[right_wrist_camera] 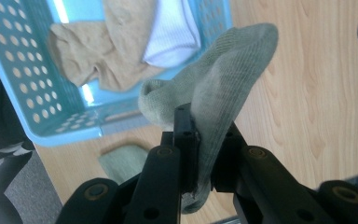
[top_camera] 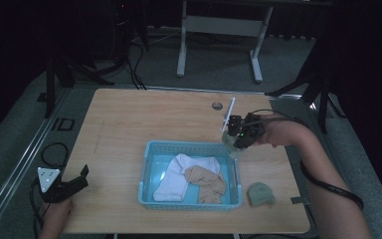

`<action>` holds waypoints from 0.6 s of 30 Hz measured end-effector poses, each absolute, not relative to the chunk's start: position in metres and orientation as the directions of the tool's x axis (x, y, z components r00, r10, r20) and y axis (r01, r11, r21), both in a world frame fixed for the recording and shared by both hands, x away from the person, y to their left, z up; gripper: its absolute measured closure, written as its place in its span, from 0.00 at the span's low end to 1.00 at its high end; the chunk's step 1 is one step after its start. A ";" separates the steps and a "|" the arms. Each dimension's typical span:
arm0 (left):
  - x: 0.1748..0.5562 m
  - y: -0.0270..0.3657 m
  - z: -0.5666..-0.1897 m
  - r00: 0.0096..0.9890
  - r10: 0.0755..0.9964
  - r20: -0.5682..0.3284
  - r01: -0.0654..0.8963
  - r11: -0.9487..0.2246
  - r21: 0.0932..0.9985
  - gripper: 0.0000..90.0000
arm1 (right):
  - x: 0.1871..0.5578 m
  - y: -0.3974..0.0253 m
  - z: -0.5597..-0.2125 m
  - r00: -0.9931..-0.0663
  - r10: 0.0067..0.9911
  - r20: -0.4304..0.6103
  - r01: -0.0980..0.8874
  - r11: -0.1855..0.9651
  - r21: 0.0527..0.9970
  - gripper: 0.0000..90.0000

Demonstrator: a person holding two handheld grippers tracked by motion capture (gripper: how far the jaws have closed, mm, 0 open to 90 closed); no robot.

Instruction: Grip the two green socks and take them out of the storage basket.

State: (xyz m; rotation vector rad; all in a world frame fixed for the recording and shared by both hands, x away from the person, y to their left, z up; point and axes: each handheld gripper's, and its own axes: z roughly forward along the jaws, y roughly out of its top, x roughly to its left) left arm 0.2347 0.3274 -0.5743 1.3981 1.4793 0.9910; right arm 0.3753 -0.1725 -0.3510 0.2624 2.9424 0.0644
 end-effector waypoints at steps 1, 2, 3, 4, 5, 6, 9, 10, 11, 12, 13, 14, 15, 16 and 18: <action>0.235 0.327 -0.574 -0.014 0.998 -0.060 0.325 0.061 0.944 0.01 | 0.375 -0.172 -0.351 -0.967 0.179 -0.181 0.171 0.983 0.060 0.93; 0.235 0.327 -0.574 -0.014 0.998 -0.059 0.325 0.061 0.944 0.01 | 0.376 -0.177 -0.350 -0.965 0.191 -0.182 0.182 0.981 0.062 0.93; 0.235 0.327 -0.574 -0.013 0.998 -0.059 0.325 0.060 0.944 0.01 | 0.376 -0.184 -0.348 -0.961 0.207 -0.183 0.199 0.978 0.059 0.93; 0.235 0.327 -0.574 -0.013 0.998 -0.059 0.325 0.060 0.944 0.01 | 0.377 -0.187 -0.348 -0.960 0.211 -0.184 0.204 0.977 0.057 0.93; 0.235 0.327 -0.574 -0.013 0.998 -0.059 0.326 0.060 0.944 0.01 | 0.377 -0.191 -0.348 -0.959 0.218 -0.182 0.211 0.976 0.057 0.93; 0.235 0.327 -0.574 -0.013 0.998 -0.059 0.326 0.060 0.944 0.01 | 0.377 -0.194 -0.348 -0.956 0.229 -0.184 0.223 0.973 0.053 0.93; 0.235 0.327 -0.574 -0.013 0.998 -0.060 0.326 0.061 0.943 0.01 | 0.378 -0.206 -0.348 -0.950 0.253 -0.184 0.249 0.967 0.048 0.93; 0.235 0.327 -0.574 -0.013 0.998 -0.059 0.326 0.060 0.944 0.01 | 0.379 -0.209 -0.349 -0.948 0.261 -0.184 0.256 0.965 0.049 0.93; 0.235 0.327 -0.574 -0.013 0.998 -0.060 0.326 0.061 0.944 0.01 | 0.380 -0.213 -0.349 -0.945 0.270 -0.183 0.265 0.963 0.049 0.93; 0.235 0.327 -0.574 -0.013 0.998 -0.060 0.326 0.061 0.943 0.01 | 0.381 -0.216 -0.350 -0.943 0.277 -0.183 0.273 0.961 0.048 0.93; 0.235 0.327 -0.574 -0.013 0.998 -0.060 0.326 0.061 0.943 0.01 | 0.381 -0.216 -0.350 -0.943 0.277 -0.183 0.273 0.961 0.048 0.93; 0.235 0.327 -0.574 -0.015 0.998 -0.059 0.325 0.061 0.944 0.01 | 0.382 -0.220 -0.351 -0.941 0.285 -0.181 0.282 0.958 0.046 0.93; 0.235 0.327 -0.574 -0.015 0.998 -0.056 0.327 0.058 0.943 0.01 | 0.384 -0.226 -0.354 -0.936 0.301 -0.182 0.299 0.953 0.039 0.93; 0.235 0.327 -0.574 -0.015 0.998 -0.055 0.326 0.057 0.944 0.01 | 0.385 -0.228 -0.356 -0.934 0.308 -0.181 0.306 0.951 0.038 0.93; 0.235 0.327 -0.574 -0.015 0.998 -0.056 0.327 0.057 0.943 0.01 | 0.387 -0.233 -0.359 -0.931 0.318 -0.180 0.317 0.948 0.034 0.93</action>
